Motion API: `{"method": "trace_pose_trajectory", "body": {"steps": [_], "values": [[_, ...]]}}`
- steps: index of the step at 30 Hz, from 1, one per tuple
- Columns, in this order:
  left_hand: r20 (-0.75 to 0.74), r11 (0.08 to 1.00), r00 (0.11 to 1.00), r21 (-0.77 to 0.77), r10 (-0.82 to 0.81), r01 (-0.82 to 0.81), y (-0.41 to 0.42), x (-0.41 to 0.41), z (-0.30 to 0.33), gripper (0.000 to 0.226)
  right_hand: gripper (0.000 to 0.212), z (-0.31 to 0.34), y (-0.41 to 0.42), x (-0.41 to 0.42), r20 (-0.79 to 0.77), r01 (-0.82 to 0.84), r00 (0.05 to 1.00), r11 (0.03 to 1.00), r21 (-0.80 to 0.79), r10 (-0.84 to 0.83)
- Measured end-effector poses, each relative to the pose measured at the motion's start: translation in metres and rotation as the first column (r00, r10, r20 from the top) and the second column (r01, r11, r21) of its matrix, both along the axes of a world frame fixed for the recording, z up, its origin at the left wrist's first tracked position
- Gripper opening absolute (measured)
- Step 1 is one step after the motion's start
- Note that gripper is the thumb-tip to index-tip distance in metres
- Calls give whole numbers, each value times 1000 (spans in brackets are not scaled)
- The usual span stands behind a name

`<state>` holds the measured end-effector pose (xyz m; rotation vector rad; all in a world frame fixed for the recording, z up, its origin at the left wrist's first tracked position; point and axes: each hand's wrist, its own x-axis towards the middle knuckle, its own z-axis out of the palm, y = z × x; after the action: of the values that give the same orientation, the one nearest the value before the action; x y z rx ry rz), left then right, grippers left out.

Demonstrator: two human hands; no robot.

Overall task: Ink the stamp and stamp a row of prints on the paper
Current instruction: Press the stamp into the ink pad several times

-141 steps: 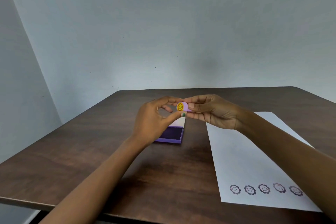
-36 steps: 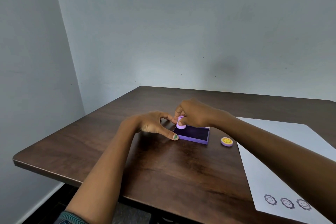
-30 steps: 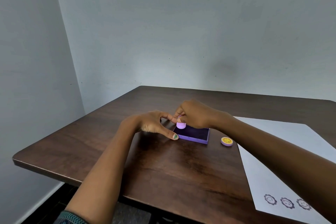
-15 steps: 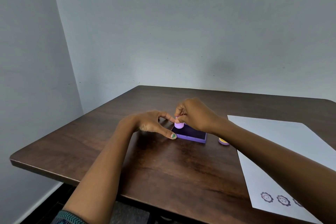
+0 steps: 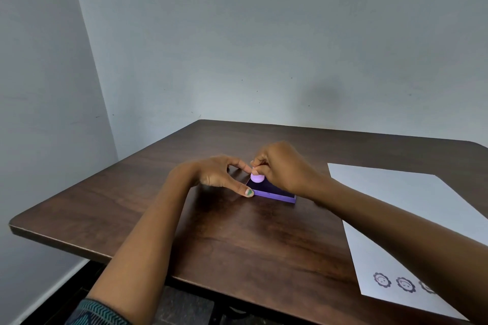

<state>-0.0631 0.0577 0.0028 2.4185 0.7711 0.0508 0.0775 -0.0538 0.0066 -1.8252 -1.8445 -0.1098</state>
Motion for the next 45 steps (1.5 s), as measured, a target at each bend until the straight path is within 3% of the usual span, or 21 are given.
{"method": "trace_pose_trajectory", "body": {"steps": [4, 9, 15, 21, 23, 28, 34, 37, 41, 45], "values": [[-8, 1000, 1000, 9, -2, 2, 0, 1, 0, 46, 14, -7, -2, -4, 160, -9, 987, 1000, 9, 7], [-3, 1000, 1000, -2, 4, -4, -2, -1, 0, 45, 13, 2, 2, 1, -19, 11, 1000, 1000, 0, -11], [-7, 1000, 1000, -5, -11, 11, -2, 0, 1, 40, 17, -8, -1, 1, 121, -17, 993, 1000, 7, 16], [-8, 1000, 1000, -3, -10, 10, 0, 1, 1, 39, 13, 4, 3, 3, -66, -5, 998, 1000, 8, 6], [-4, 1000, 1000, -3, -9, 9, 0, 1, 1, 38, 13, 3, 2, 1, -26, -10, 1000, 1000, 4, 10], [-6, 1000, 1000, 16, 4, -4, 0, 1, 0, 43, 14, -8, -4, -4, 238, -19, 971, 999, 43, 8], [-12, 1000, 1000, 9, 7, -7, -1, 0, 0, 42, 11, -1, 4, 2, -61, 10, 998, 1000, 13, -9], [-11, 1000, 1000, 7, 5, -5, -1, 1, 0, 41, 8, -2, 4, -1, -1, 18, 1000, 1000, -8, -18], [-2, 1000, 1000, 16, 4, -4, -1, 1, 0, 40, 6, -10, 0, -5, 234, 13, 972, 999, 36, -21], [-14, 1000, 1000, 5, 9, -9, -2, 0, 1, 44, 10, -2, 6, 0, 15, 46, 999, 999, 3, -46]]}}
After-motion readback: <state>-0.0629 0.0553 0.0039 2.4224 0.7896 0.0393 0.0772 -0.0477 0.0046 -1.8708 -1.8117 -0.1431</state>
